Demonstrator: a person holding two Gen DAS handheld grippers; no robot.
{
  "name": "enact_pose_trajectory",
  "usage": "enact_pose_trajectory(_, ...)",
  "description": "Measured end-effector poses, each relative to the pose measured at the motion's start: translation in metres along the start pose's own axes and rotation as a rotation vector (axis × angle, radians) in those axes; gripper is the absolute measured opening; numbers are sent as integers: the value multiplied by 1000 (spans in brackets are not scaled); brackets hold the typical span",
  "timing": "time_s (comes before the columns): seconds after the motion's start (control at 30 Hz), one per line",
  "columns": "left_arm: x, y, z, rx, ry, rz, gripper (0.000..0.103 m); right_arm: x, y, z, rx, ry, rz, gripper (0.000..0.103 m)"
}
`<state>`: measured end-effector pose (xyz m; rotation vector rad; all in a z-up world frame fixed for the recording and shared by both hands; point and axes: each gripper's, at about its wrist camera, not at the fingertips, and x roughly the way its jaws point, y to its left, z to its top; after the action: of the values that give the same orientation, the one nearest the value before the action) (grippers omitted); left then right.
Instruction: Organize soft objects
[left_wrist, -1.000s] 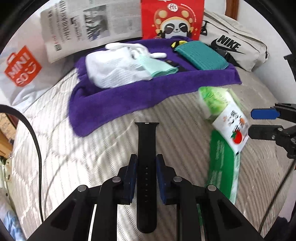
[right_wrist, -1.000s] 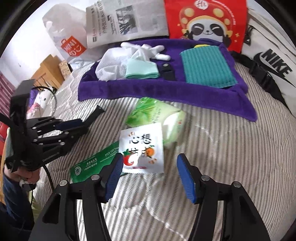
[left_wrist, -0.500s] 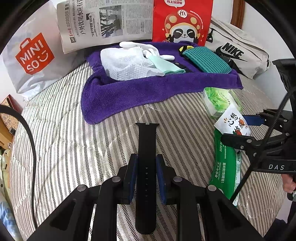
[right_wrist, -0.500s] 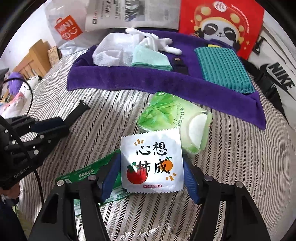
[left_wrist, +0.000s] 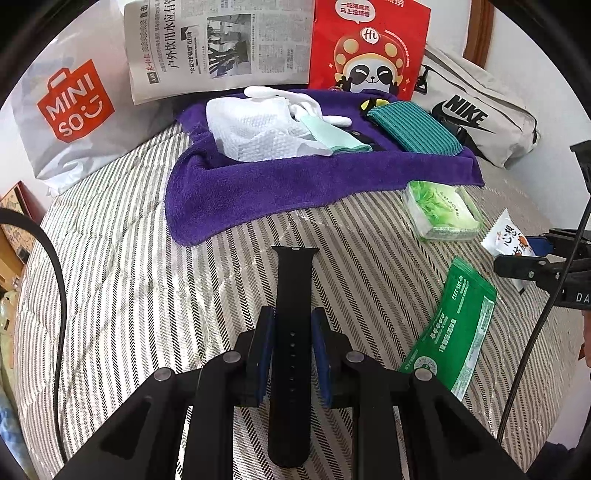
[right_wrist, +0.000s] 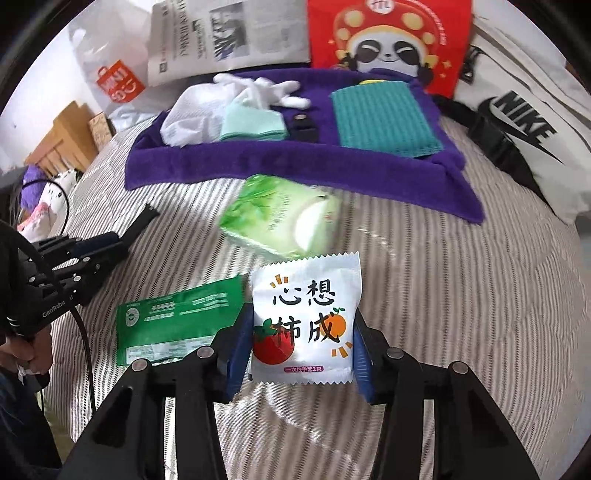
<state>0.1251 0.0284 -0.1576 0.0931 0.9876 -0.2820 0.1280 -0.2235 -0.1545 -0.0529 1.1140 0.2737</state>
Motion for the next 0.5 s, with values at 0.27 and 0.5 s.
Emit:
enact_pose_trajectory(0.27, 0, 0, 1, -12, 26, -9, 20, -6, -6, -1, 15, -20, 8, 48)
enact_pose_trajectory(0.5, 1, -4, 2, 3, 34, 14, 20, -3, 1, -5, -4, -11, 55, 48)
